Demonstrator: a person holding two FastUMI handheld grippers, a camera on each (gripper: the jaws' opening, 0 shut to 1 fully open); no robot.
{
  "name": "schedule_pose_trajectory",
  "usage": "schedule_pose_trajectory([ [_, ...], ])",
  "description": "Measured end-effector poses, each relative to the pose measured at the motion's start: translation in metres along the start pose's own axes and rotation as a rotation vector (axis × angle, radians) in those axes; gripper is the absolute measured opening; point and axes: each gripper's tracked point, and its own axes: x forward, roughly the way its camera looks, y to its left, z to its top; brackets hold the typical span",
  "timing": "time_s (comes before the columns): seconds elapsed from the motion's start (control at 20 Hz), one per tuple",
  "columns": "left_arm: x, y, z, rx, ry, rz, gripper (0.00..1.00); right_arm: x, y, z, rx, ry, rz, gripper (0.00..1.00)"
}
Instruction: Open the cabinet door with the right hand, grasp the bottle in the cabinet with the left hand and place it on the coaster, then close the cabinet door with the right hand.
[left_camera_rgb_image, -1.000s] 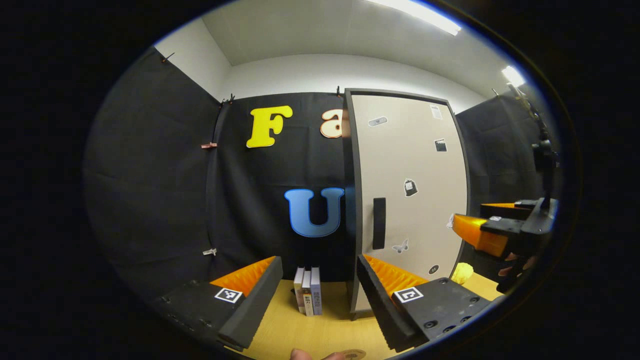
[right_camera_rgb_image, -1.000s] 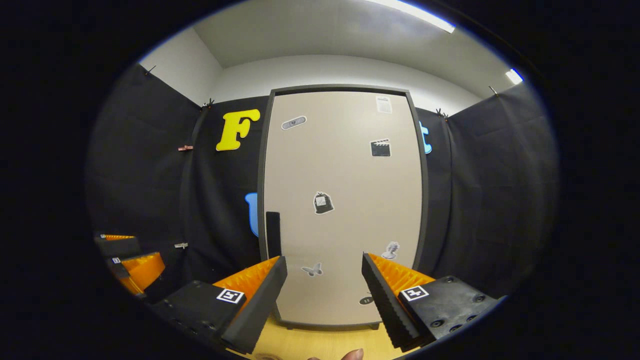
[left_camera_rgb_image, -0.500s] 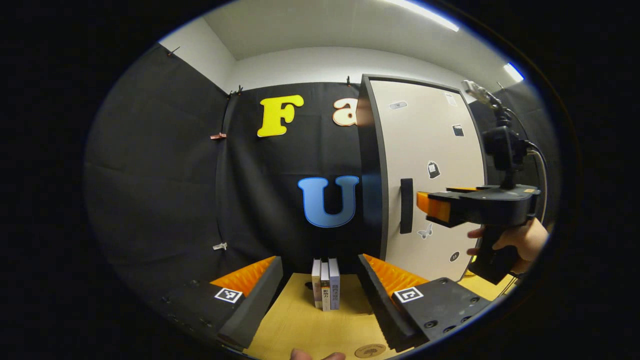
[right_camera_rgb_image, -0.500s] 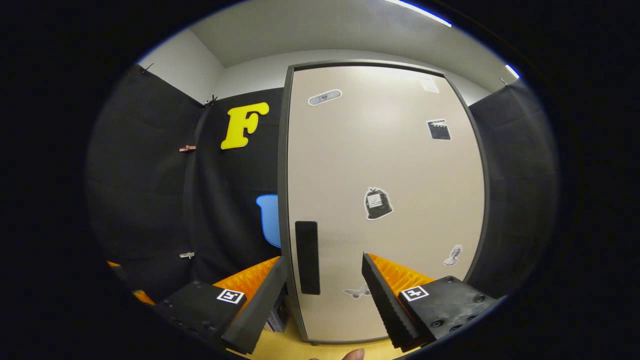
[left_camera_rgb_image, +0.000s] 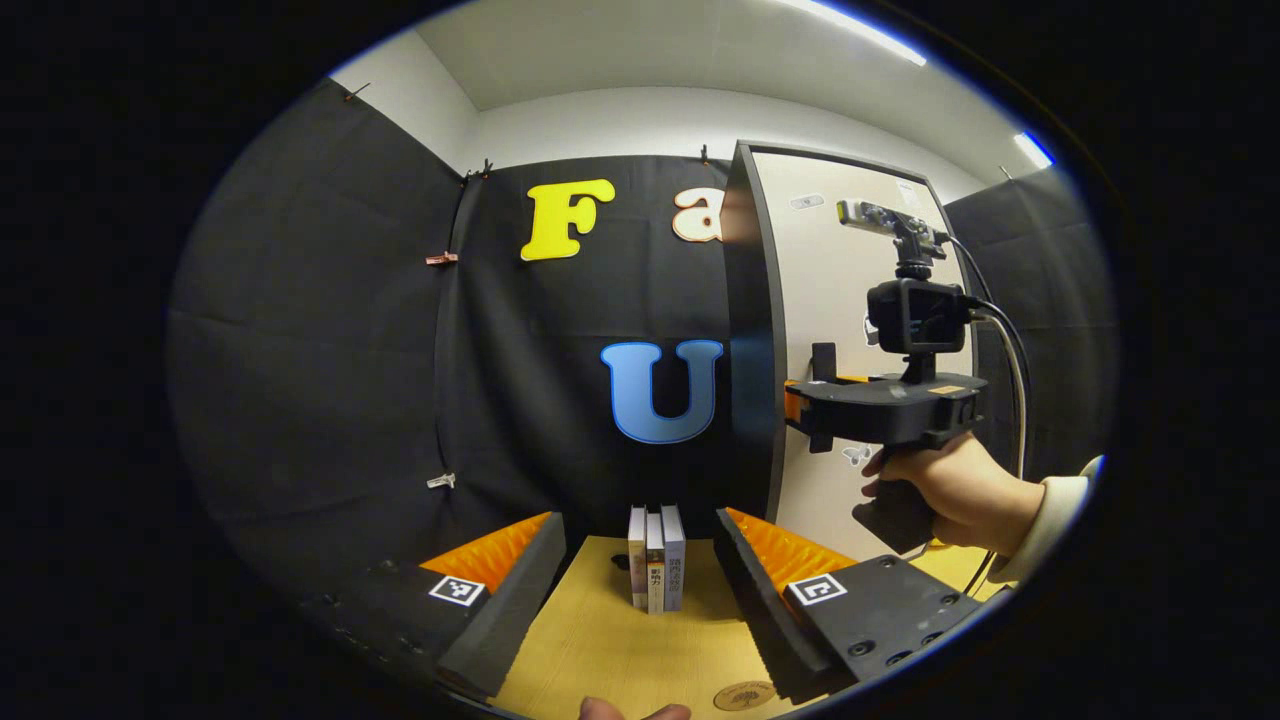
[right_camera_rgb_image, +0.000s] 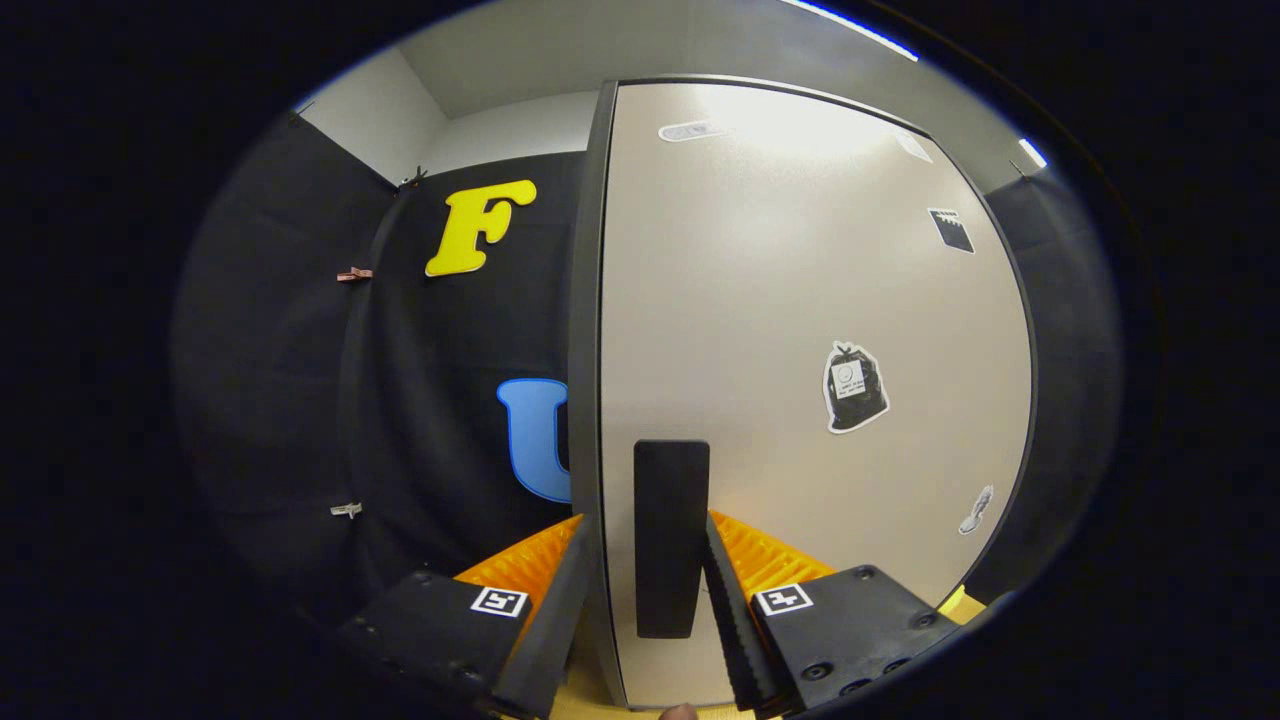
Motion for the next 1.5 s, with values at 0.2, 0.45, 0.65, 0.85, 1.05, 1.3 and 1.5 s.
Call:
schedule_pose_trajectory([
  [0.2, -0.004, 0.006, -0.002, 0.000, 0.004, 0.010, 0.95, 0.002, -0.011, 0.000, 0.039, 0.007, -0.049, 0.39],
  [0.45, -0.011, 0.008, 0.001, -0.020, 0.001, 0.008, 0.95, -0.005, -0.007, -0.001, 0.035, 0.054, 0.030, 0.23],
  [0.65, -0.018, 0.005, 0.011, -0.013, -0.018, 0.012, 0.95, -0.038, -0.008, 0.002, 0.031, 0.067, 0.075, 0.23],
  [0.85, -0.029, -0.005, 0.020, -0.019, -0.038, 0.007, 0.94, -0.063, -0.010, 0.008, 0.072, 0.091, 0.132, 0.23],
  [1.05, -0.034, -0.022, 0.030, -0.014, -0.052, -0.006, 0.94, -0.090, -0.017, 0.015, 0.084, 0.097, 0.170, 0.23],
  [1.3, -0.038, -0.053, 0.030, -0.019, -0.050, -0.050, 0.94, -0.113, -0.034, 0.022, 0.080, 0.082, 0.186, 0.23],
  [1.5, -0.040, -0.075, 0.034, -0.028, -0.050, -0.076, 0.94, -0.130, -0.050, 0.025, 0.066, 0.085, 0.171, 0.22],
])
